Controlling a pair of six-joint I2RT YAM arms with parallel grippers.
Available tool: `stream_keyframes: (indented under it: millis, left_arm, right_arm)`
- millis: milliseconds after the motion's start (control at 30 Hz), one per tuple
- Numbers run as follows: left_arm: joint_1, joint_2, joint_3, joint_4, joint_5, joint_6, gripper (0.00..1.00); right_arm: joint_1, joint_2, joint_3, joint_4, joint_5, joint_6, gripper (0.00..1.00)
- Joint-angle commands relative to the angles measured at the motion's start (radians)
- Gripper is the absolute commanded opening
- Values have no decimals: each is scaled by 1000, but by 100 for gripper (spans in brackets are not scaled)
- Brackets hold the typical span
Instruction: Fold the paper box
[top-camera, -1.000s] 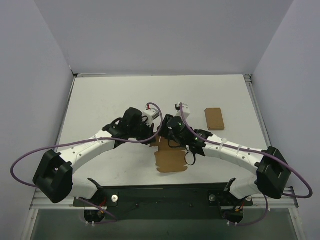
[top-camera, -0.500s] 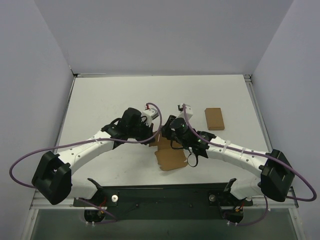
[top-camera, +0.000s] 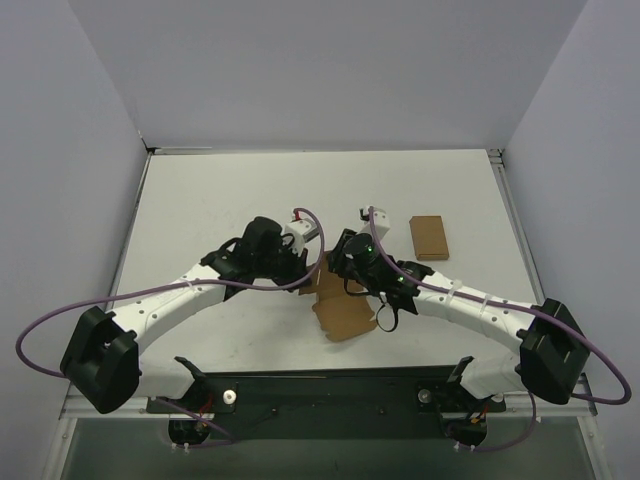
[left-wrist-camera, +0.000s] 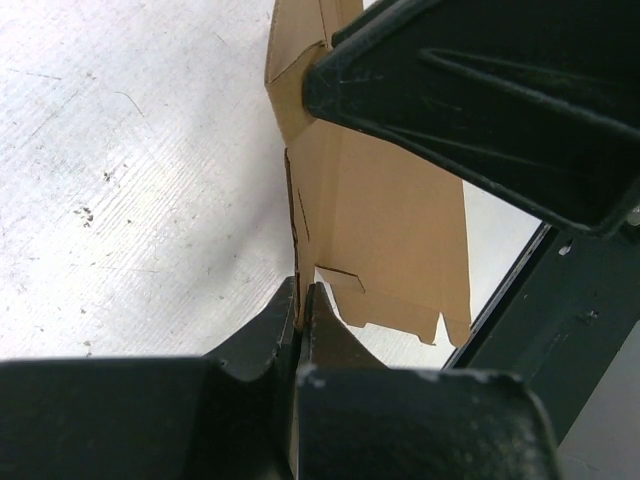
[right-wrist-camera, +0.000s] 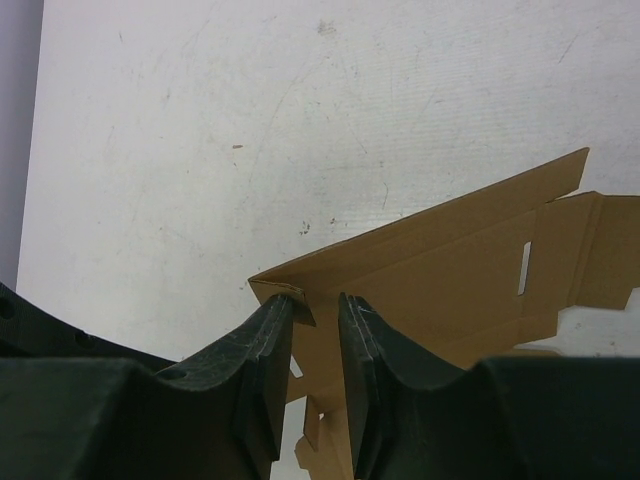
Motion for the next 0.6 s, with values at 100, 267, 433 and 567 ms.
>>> stream_keyframes:
  millis: [100,267,433,567]
  left_arm:
    - [-40,-55,7,38,66,54,0]
    - [-48,-61,6,40,60,55,0]
    - [-54,-70,4,44,60,58,0]
    - [-57,-81,1,46,55,58,0]
  right_arm:
    - [-35,21,-9,4,10,-21,27]
    - [-36,35,-15,16,-25,2,28]
    - [-38,50,-15,14,-35,8,28]
    - [-38,66,-9,11,-48,17,28]
